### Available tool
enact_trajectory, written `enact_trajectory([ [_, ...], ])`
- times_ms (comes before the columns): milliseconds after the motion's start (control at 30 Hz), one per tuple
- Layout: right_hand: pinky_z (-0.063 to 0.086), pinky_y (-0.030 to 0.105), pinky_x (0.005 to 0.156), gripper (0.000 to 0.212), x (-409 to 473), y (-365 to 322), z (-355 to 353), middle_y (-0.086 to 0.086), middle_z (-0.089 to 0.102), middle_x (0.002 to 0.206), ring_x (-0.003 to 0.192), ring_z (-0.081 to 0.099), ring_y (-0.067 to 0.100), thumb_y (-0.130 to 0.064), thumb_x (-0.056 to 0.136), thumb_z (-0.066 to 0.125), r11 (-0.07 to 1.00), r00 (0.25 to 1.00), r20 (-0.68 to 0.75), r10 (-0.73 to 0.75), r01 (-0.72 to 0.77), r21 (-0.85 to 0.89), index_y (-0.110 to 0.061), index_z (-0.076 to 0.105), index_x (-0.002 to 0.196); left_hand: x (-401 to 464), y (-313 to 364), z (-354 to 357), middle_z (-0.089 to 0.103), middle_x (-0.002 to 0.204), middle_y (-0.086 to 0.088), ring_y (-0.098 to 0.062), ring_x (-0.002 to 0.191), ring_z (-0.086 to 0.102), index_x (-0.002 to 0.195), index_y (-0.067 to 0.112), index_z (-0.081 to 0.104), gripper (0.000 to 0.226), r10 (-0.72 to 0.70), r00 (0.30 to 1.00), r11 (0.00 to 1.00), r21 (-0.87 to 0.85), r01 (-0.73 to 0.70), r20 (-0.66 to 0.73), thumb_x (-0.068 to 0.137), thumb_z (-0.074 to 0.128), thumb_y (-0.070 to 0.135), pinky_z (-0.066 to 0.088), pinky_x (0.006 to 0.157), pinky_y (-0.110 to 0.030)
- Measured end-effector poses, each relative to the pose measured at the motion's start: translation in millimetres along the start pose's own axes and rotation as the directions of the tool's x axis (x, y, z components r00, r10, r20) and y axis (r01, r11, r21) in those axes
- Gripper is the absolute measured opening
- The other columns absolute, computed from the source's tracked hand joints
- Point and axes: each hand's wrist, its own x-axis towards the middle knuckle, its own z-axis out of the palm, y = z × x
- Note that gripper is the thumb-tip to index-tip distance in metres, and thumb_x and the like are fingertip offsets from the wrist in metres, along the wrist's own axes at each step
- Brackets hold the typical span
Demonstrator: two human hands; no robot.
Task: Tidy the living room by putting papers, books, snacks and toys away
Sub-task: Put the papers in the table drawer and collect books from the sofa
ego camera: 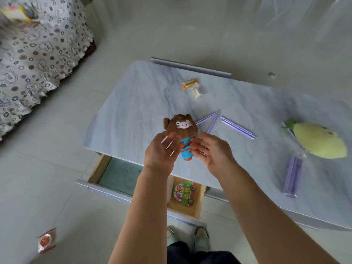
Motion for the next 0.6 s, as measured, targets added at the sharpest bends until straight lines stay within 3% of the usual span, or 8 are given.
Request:
enact_trajectory([
  [100, 0.053, 0.035, 0.085, 0.012, -15.5, -21.8, -7.1, 0.010, 0.070, 0.087, 0.084, 0.068, 0.021, -0.016, 0.095, 0.056, 0.999, 0.996, -0.074, -0.045, 0.046, 0.019, -0.007, 0.063, 0.095, -13.7, 7.2, 19.6, 0.068, 0.100, -0.008, -0.021, 0.089, 0.065, 0.104, 0.009, 0.061, 0.015, 0.006, 0.998, 0.999, 0.041, -0.008, 0.055, 0.095, 0.052, 0.017, 0.052, 0.088, -0.035],
  [167, 0.054, 0.035, 0.083, 0.012, -24.0, -33.9, -11.5, 0.010, 0.071, 0.089, 0.088, 0.068, 0.023, -0.017, 0.095, 0.056, 0.997, 0.993, -0.097, -0.067, 0.070, 0.032, -0.008, 0.064, 0.093, -22.9, 12.2, 32.8, 0.068, 0.100, -0.007, -0.019, 0.089, 0.065, 0.110, 0.011, 0.061, 0.018, 0.003, 0.995, 0.999, 0.050, -0.008, 0.098, 0.098, 0.050, 0.019, 0.051, 0.092, -0.036],
  [333, 0.053, 0.035, 0.082, 0.016, -41.6, -60.8, -17.9, 0.007, 0.070, 0.084, 0.079, 0.066, 0.021, -0.019, 0.095, 0.055, 0.991, 0.988, -0.094, -0.125, 0.129, 0.044, -0.011, 0.064, 0.083, -45.1, 28.2, 53.3, 0.068, 0.101, -0.008, -0.021, 0.089, 0.065, 0.096, 0.009, 0.061, 0.019, 0.012, 0.990, 0.997, 0.075, -0.023, 0.141, 0.100, 0.046, 0.019, 0.048, 0.094, -0.035],
  [500, 0.053, 0.032, 0.076, 0.015, -51.7, -74.2, -15.7, 0.007, 0.071, 0.091, 0.081, 0.067, 0.019, -0.022, 0.095, 0.056, 0.988, 0.987, -0.062, -0.145, 0.148, 0.044, -0.010, 0.064, 0.099, -62.4, 55.4, 42.5, 0.070, 0.103, -0.009, -0.024, 0.091, 0.066, 0.104, 0.010, 0.061, 0.015, 0.077, 0.991, 0.995, 0.054, -0.083, 0.112, 0.098, 0.049, 0.018, 0.053, 0.085, -0.036],
  [600, 0.053, 0.034, 0.080, 0.014, -57.9, -76.9, -6.6, 0.006, 0.072, 0.092, 0.085, 0.068, 0.019, -0.024, 0.094, 0.058, 0.990, 0.990, -0.004, -0.139, 0.139, 0.011, -0.012, 0.065, 0.094, -76.0, 75.2, 30.0, 0.071, 0.101, -0.009, -0.023, 0.089, 0.067, 0.107, 0.010, 0.059, 0.016, 0.158, 0.985, 0.987, 0.030, -0.160, 0.067, 0.098, 0.050, 0.019, 0.053, 0.076, -0.035],
])
